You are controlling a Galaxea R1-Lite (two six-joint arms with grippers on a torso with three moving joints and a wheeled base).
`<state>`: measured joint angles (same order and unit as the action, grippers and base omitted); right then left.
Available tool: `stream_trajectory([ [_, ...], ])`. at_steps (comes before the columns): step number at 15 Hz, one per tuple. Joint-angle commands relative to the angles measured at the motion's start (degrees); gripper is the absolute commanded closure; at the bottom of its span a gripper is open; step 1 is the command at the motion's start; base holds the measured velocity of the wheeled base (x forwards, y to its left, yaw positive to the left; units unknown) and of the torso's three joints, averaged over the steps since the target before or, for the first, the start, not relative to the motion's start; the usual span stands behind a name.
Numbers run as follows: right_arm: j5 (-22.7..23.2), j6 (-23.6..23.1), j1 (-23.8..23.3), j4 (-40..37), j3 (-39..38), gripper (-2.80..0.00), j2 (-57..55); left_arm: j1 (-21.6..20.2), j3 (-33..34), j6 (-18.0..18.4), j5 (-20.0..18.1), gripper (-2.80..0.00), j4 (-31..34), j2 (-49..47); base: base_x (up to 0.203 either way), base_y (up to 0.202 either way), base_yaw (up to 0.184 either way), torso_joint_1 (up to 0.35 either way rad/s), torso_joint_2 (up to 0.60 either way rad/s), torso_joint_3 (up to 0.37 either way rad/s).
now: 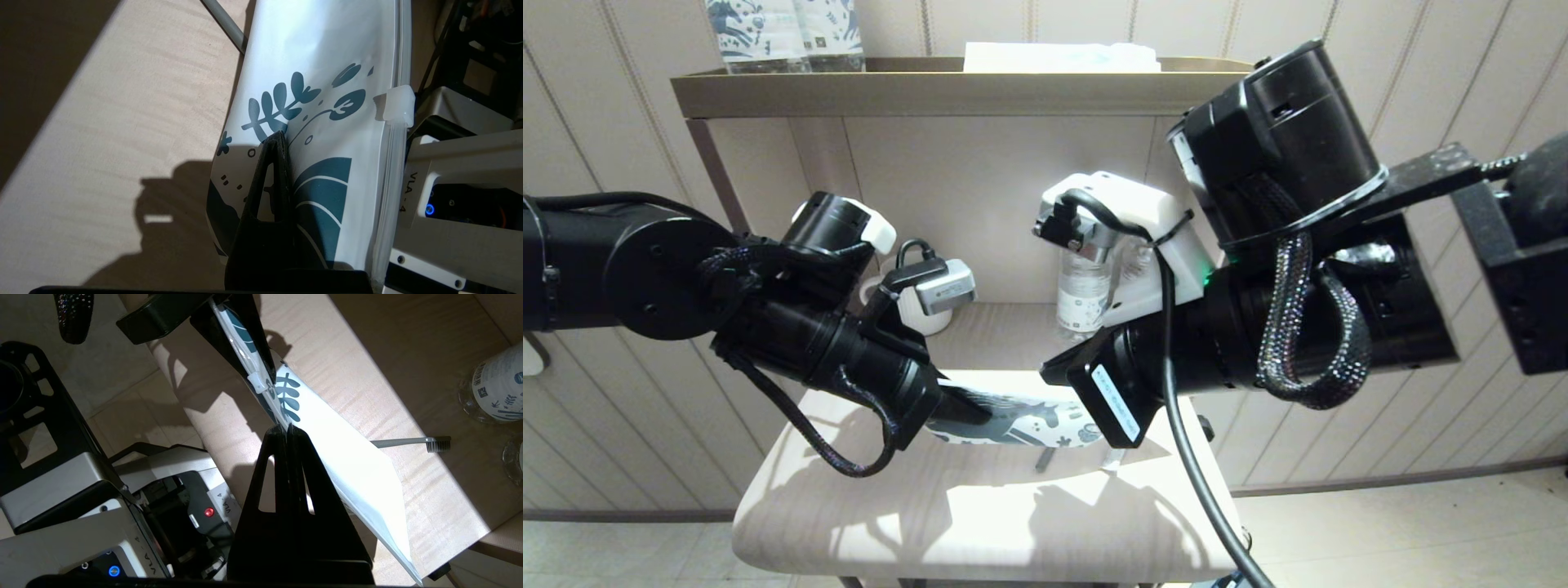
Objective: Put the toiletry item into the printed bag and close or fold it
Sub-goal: Open the storage bag
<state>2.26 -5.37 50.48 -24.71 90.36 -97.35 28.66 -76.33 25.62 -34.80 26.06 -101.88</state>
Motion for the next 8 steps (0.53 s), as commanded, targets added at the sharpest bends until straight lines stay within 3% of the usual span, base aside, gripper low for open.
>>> stream_trajectory([
  [1,0.09,-1.12,0.23,-0.16,-0.23,0.0,-0.18,-0.01,0.04,0.17,-0.18,0.0,0.13,-0.13,0.0,0.0,0.0,0.0,0.0,0.0],
  [3,0.21,-3.97,0.58,0.04,-0.88,-2.8,-0.52,-0.01,0.12,0.22,-0.18,0.0,0.13,0.01,0.0,0.0,0.0,0.0,0.0,0.0],
  [8,-2.15,-4.46,1.88,2.18,1.03,-2.8,-5.55,-0.01,-0.05,0.39,-0.18,0.0,-0.04,-0.69,0.0,0.0,0.0,0.0,0.0,0.0],
])
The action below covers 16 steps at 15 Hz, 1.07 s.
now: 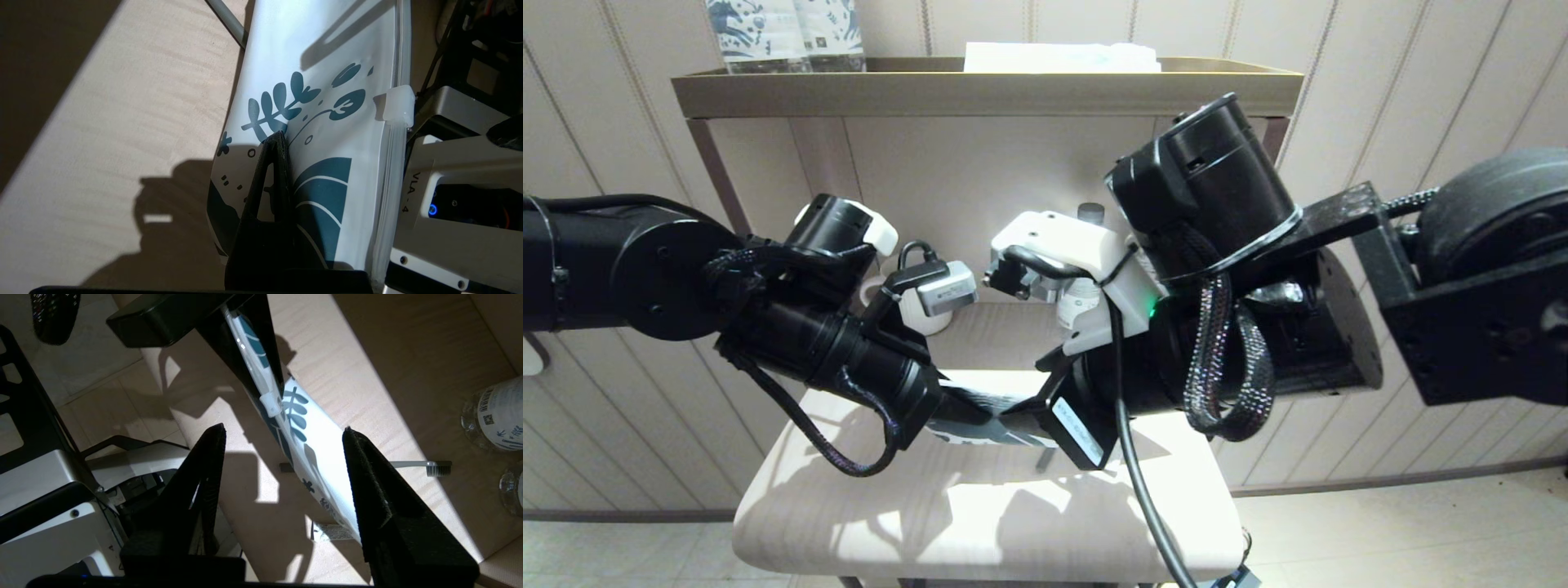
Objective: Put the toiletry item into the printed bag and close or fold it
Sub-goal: Open the storage bag
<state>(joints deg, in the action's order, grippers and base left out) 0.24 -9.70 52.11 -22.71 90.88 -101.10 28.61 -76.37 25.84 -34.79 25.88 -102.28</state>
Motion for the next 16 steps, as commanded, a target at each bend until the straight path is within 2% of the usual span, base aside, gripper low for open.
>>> stream_trajectory([
  [1,-0.22,-0.14,0.58,0.36,1.1,-2.8,-2.34,0.04,-0.09,0.17,-0.27,0.0,0.14,-0.37,0.0,0.0,0.0,0.0,0.0,0.0],
  [10,-1.56,-3.3,0.09,0.39,3.34,-2.8,-3.93,0.0,-1.36,0.18,-0.9,0.0,1.46,-0.94,0.0,0.0,0.0,0.0,0.0,0.0],
  [13,-1.47,-4.84,0.09,0.32,4.04,-2.8,-3.74,-0.13,-10.19,1.45,-4.31,0.0,13.35,-4.02,0.0,0.0,0.0,0.0,0.0,0.0],
  [16,-1.04,-6.85,0.0,0.3,4.57,-2.8,-3.76,-1.1,-20.7,7.57,-8.79,0.0,28.32,-7.99,0.0,0.0,0.0,0.0,0.0,0.0],
])
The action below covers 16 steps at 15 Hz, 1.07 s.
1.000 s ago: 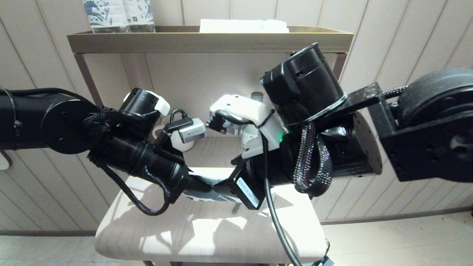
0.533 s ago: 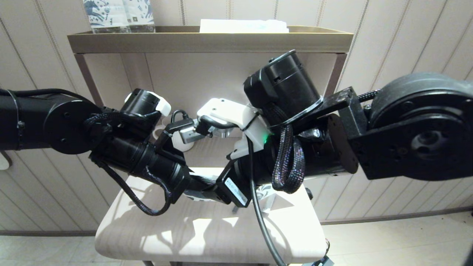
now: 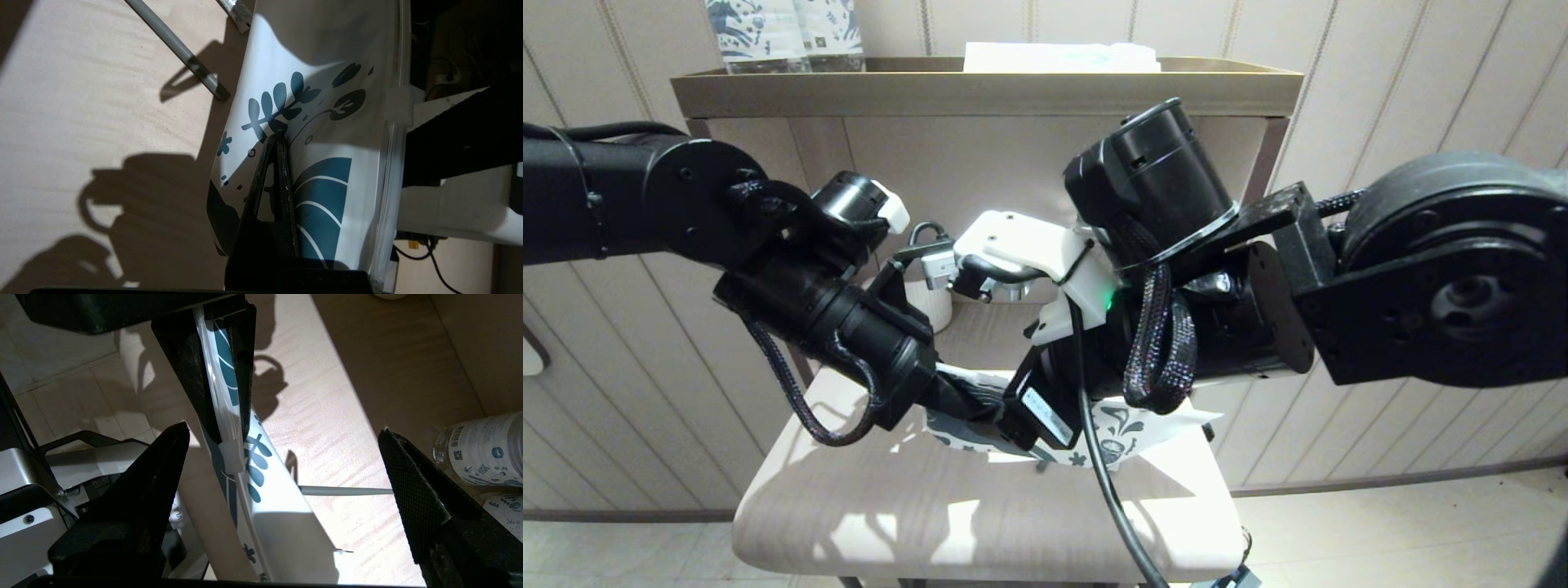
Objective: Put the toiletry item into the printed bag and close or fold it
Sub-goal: Open the storage bag
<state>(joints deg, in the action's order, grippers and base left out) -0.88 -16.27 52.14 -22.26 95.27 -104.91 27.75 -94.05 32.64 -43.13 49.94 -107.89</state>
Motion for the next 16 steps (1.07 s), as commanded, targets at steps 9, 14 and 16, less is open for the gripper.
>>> stream_trajectory([
  [9,4.28,-1.14,-1.62,-0.59,0.99,-2.8,-0.28,-0.46,-5.77,4.8,-0.99,0.0,8.65,-7.77,0.0,0.0,0.0,0.0,0.0,0.0],
  [14,5.18,-1.14,-2.4,-0.68,-0.4,-2.8,0.15,-0.42,-5.62,4.89,-1.07,0.0,8.39,-7.44,0.0,0.0,0.0,0.0,0.0,0.0],
  [16,5.18,-1.22,-2.4,-0.68,-0.98,-2.8,0.32,-0.41,-5.53,4.8,-1.07,0.0,8.33,-7.51,0.0,0.0,0.0,0.0,0.0,0.0],
])
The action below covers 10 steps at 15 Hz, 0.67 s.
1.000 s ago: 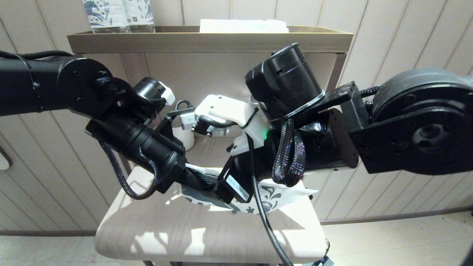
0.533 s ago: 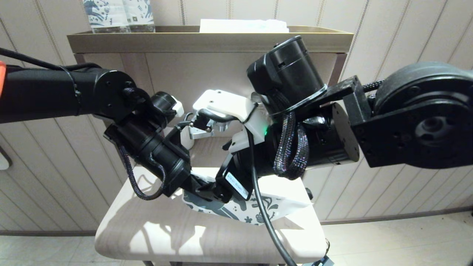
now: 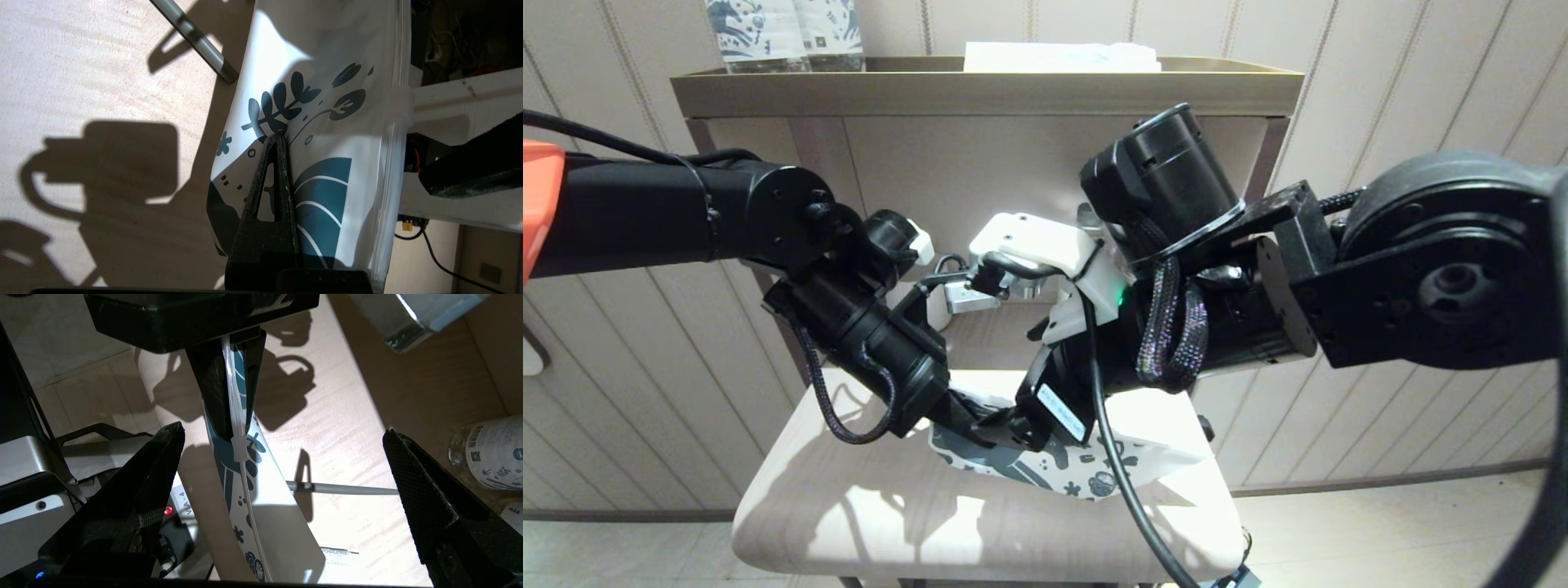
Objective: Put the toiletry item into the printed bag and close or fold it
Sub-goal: Open the storage bag
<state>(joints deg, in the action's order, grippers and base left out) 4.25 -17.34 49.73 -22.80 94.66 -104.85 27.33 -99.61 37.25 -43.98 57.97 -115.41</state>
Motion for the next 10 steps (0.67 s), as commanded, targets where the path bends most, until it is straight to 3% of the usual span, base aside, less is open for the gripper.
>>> stream_trajectory([
  [1,0.06,-0.16,0.02,-0.06,-0.74,-2.8,0.26,0.0,0.03,0.19,-0.23,0.0,0.31,0.01,0.0,0.0,0.0,0.0,0.0,0.0],
  [6,0.06,-0.16,0.13,-0.06,-0.55,-2.8,0.15,0.0,0.12,0.19,-0.23,0.0,0.31,-0.08,0.0,0.0,0.0,0.0,0.0,0.0],
  [8,0.06,-0.07,0.2,0.06,-1.03,0.0,0.03,0.0,0.09,0.19,-0.23,0.0,0.31,-0.08,0.0,0.0,0.0,0.0,0.0,0.0],
  [10,0.06,-0.07,0.2,0.03,-1.15,0.0,-0.18,0.0,0.03,0.19,-0.32,0.0,0.31,-0.08,0.0,0.0,0.0,0.0,0.0,0.0],
])
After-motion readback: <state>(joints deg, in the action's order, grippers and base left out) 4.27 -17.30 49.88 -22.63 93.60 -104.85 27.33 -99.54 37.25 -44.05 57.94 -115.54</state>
